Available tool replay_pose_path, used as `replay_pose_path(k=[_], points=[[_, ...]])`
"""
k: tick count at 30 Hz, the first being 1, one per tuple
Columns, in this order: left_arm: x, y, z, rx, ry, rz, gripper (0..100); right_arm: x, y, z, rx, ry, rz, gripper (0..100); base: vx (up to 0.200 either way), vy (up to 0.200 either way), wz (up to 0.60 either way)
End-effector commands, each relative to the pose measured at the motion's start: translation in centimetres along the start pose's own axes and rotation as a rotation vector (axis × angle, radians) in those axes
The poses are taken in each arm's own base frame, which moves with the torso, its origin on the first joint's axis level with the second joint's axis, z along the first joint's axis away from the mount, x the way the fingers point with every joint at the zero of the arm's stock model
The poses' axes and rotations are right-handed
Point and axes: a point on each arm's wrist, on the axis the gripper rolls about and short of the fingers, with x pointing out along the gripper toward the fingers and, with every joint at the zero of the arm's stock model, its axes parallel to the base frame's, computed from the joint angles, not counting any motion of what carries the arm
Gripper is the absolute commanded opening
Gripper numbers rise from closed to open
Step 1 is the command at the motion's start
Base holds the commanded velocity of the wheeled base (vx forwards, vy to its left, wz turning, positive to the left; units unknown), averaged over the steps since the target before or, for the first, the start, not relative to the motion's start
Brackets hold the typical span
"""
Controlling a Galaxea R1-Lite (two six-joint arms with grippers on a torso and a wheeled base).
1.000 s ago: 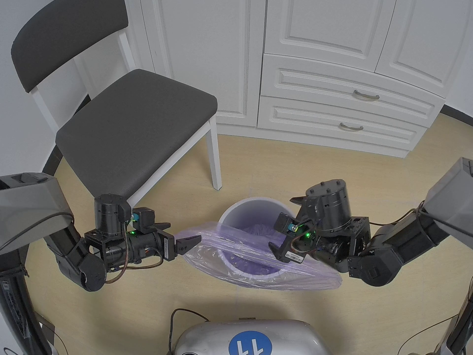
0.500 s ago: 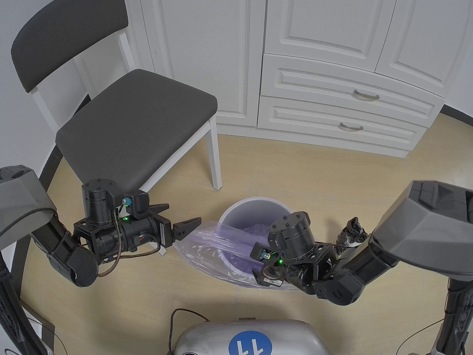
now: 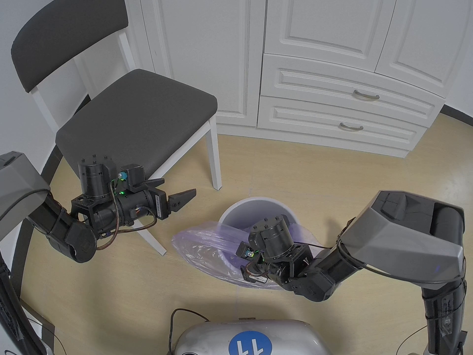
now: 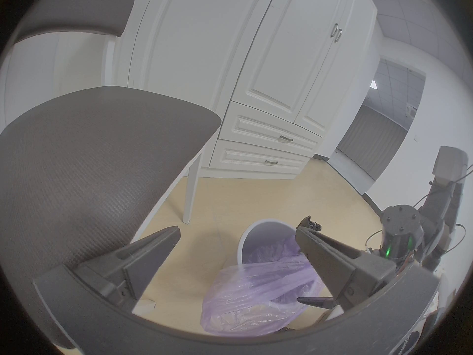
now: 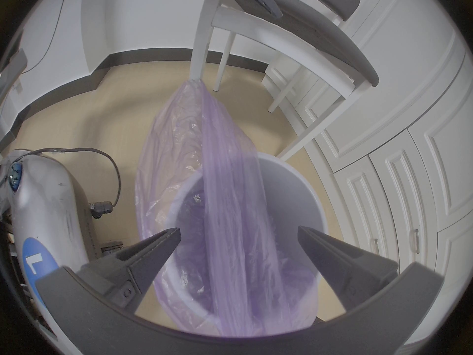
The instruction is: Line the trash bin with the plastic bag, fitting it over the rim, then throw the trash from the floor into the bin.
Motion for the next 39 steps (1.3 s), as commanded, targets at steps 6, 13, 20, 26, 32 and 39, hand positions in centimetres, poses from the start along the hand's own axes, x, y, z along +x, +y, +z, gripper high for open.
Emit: replay_pose_path(k=[6, 13, 20, 26, 32, 39], points=[[-0.9, 2.3, 0.9, -0.001, -0.034, 0.05, 100, 2.6, 0.4, -0.6, 0.008, 0.022, -0.007, 100, 0.0, 0.0, 0.0], [-1.1, 2.9, 1.1, -0.005, -0.039, 0.024, 100, 3.1, -0.6, -1.0, 0.024, 0.032, -0.03, 100, 0.0, 0.0, 0.0], [-0.6, 1.7, 0.5, -0.009, -0.017, -0.015, 100, 1.9, -2.1, 0.3, 0.038, -0.007, -0.061, 0, 0.0, 0.0, 0.0], [0.2, 0.0, -0.7, -0.015, 0.026, -0.066, 100, 0.7, -3.1, 0.8, 0.035, 0.004, -0.053, 0, 0.0, 0.0, 0.0], [0.9, -1.8, -1.8, -0.015, 0.062, -0.116, 100, 0.7, -4.3, 1.3, 0.046, -0.015, -0.082, 0, 0.0, 0.0, 0.0], [1.5, -2.3, -2.5, -0.016, 0.083, -0.13, 100, 2.3, -7.0, 1.7, 0.054, -0.031, -0.164, 0, 0.0, 0.0, 0.0]])
